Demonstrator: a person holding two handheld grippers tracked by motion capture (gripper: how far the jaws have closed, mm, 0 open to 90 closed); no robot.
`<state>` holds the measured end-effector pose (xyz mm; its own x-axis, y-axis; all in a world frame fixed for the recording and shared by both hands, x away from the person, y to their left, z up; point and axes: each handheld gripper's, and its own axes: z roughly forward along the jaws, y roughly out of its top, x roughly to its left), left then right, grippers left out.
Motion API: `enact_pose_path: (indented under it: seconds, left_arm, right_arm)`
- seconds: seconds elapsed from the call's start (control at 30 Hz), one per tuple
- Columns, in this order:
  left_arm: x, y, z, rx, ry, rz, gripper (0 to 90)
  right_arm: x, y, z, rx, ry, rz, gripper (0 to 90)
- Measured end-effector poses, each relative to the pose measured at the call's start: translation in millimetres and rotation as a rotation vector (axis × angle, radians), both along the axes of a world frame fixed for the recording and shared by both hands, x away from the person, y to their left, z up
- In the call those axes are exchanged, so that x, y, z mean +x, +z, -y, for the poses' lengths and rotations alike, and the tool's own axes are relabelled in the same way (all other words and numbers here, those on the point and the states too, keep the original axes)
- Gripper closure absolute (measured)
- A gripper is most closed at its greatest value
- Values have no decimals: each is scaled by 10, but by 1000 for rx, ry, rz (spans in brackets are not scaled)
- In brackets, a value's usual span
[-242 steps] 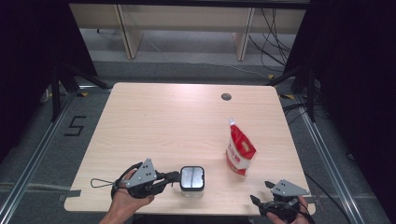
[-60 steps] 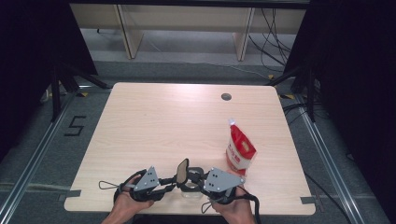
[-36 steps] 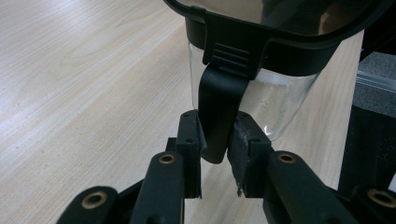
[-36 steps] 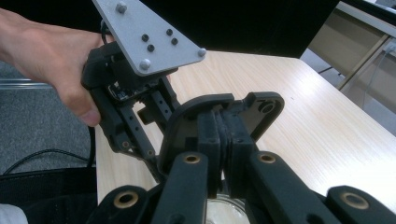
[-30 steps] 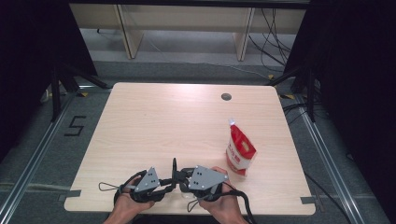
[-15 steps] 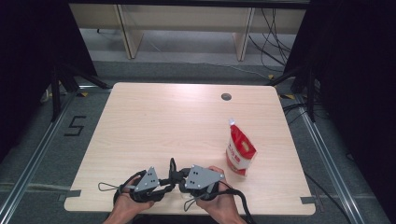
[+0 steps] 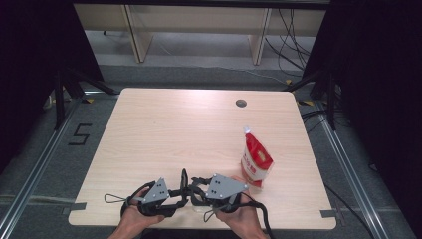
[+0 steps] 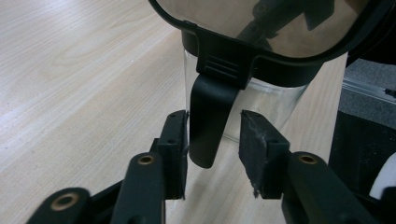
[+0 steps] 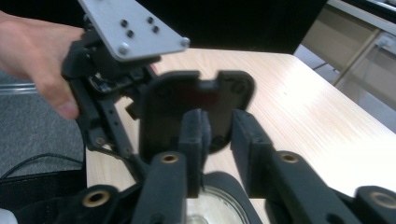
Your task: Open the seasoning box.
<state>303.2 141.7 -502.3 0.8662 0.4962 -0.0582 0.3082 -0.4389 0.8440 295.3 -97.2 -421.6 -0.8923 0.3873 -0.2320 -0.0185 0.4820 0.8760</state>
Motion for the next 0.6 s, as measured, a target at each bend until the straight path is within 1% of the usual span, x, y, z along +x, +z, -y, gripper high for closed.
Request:
enact_pose_path:
  seconds: [0.07,0.1,0.13,0.17,0.2,0.23,0.27,0.3,0.33,0.37,0.4,0.47,0.5,0.53,0.57,0.6]
  left_arm:
    - [-8,6,2,1,-3,1,581]
    - [-3,11,-5,5,-8,11,569]
    - [-12,14,-9,0,2,-9,561]
    - [-4,17,-24,-2,6,-4,550]
    - [0,21,-36,1,12,-9,529]
    - [5,24,-48,-7,10,-21,514]
    - [11,24,-67,-6,10,-24,495]
    - [16,28,-93,11,16,-23,490]
    - [10,26,-100,-8,24,-34,487]
    - [13,32,-118,-4,25,-30,480]
    - [7,36,-130,-10,34,-35,473]
    - [-10,53,-151,-34,44,-40,442]
    - [-17,66,-162,-25,50,-42,428]
    - [-30,81,-170,-23,59,-53,407]
    - [-36,83,-175,-38,61,-62,386]
    - [-55,95,-180,-38,71,-69,375]
  right_arm:
    - [-1,-2,55,11,-17,-6,696]
    - [2,-4,79,17,-26,-6,674]
    - [3,-6,112,32,-32,-9,643]
    - [4,-9,147,46,-39,-15,625]
    - [6,-16,199,55,-42,-21,611]
    - [3,-21,227,63,-46,-24,599]
    - [6,-28,271,66,-50,-18,581]
    - [3,-36,313,72,-59,-21,560]
    - [-1,-42,354,82,-72,-29,540]
    - [-5,-45,395,88,-84,-36,530]
    - [-3,-48,434,94,-91,-36,523]
    - [0,-60,504,110,-118,-37,503]
    - [2,-64,535,114,-122,-39,499]
    - [4,-69,559,114,-127,-34,494]
    - [0,-75,592,116,-128,-52,488]
    - [3,-95,615,125,-136,-48,483]
